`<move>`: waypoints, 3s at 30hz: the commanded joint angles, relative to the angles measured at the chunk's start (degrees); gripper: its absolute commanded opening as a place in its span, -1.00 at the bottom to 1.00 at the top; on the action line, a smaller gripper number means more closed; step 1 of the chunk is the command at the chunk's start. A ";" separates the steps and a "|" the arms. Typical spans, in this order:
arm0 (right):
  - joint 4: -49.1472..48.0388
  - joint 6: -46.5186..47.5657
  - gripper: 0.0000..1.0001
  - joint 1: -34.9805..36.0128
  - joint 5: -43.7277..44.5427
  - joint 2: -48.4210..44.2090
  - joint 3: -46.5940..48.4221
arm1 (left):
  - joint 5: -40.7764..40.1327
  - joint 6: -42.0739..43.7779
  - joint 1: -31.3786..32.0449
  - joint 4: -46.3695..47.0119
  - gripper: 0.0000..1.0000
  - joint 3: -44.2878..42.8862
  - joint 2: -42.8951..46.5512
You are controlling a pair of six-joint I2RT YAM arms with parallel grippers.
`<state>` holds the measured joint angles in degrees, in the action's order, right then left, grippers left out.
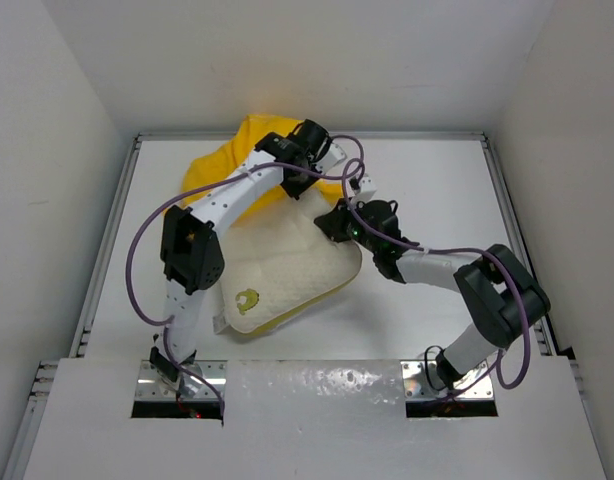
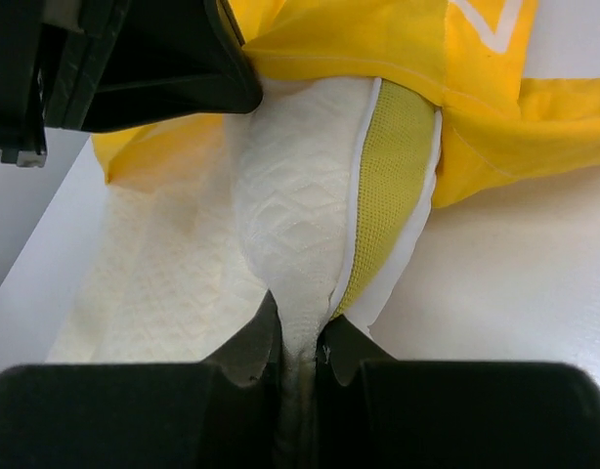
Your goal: Put the pillow into the pillowcase
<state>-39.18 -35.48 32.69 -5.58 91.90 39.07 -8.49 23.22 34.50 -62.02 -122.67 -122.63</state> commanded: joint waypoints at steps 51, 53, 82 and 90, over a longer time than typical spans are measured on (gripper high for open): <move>14.11 -2.98 0.98 -3.86 42.24 -2.41 3.37 | 22.56 -3.53 -13.98 7.00 1.00 6.08 10.03; 23.23 2.94 0.98 -3.86 41.45 -4.44 10.39 | 22.64 -5.81 -19.44 7.00 0.99 3.94 11.18; 59.64 3.85 0.98 24.09 44.51 49.58 76.84 | 25.19 5.52 -42.32 47.08 0.84 43.40 5.58; 56.94 2.63 -1.00 23.74 51.91 52.24 73.78 | 31.85 0.43 -42.76 39.36 -1.00 34.09 -0.60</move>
<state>16.49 -30.65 57.54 42.46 142.32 114.28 18.39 26.20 -7.60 -19.92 -85.86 -122.28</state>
